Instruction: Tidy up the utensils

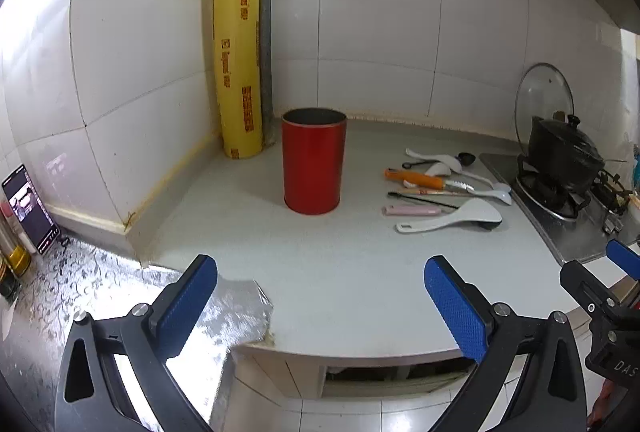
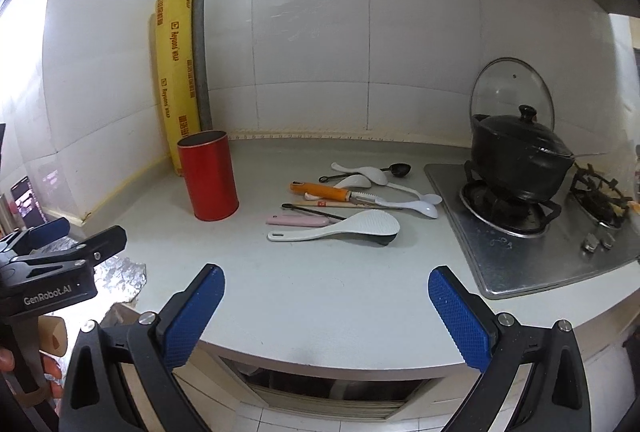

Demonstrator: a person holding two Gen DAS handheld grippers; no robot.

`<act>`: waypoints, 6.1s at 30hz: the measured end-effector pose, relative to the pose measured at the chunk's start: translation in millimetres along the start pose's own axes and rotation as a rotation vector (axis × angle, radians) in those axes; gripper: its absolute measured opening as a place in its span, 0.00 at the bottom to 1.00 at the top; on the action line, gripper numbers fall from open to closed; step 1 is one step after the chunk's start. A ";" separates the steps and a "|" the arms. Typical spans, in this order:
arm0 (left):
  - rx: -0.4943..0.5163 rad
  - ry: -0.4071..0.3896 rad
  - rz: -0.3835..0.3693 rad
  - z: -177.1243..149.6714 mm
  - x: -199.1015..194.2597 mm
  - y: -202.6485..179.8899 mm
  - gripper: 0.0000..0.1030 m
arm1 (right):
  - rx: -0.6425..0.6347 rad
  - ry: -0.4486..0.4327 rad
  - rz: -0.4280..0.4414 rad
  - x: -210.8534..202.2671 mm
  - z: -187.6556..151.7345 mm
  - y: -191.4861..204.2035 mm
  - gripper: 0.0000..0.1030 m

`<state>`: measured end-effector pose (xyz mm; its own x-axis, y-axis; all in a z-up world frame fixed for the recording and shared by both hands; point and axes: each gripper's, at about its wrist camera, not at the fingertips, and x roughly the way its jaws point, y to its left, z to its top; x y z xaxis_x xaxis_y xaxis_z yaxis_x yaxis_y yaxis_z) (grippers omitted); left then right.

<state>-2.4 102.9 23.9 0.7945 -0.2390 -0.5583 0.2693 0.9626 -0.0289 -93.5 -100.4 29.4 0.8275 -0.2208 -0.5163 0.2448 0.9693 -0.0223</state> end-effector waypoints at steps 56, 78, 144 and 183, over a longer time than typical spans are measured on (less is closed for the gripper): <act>0.040 -0.011 -0.074 -0.7 13.3 43.1 1.00 | 0.034 0.028 -0.153 -6.1 -2.8 33.7 1.00; -0.064 0.088 0.009 70.6 172.9 10.7 1.00 | 0.032 0.102 -0.025 160.9 57.1 -48.2 1.00; -0.018 0.161 -0.053 84.1 207.6 3.9 0.89 | 0.386 0.321 -0.026 196.6 28.9 -101.5 1.00; -0.061 0.217 0.118 69.5 179.7 -24.9 0.89 | 0.755 0.446 0.566 285.9 1.0 -184.6 0.31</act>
<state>171.4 27.2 -18.1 0.6813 -0.0977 -0.7255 0.1425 0.9898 0.0006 98.4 -342.6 -113.2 0.6954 0.4535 -0.5575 0.2590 0.5655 0.7831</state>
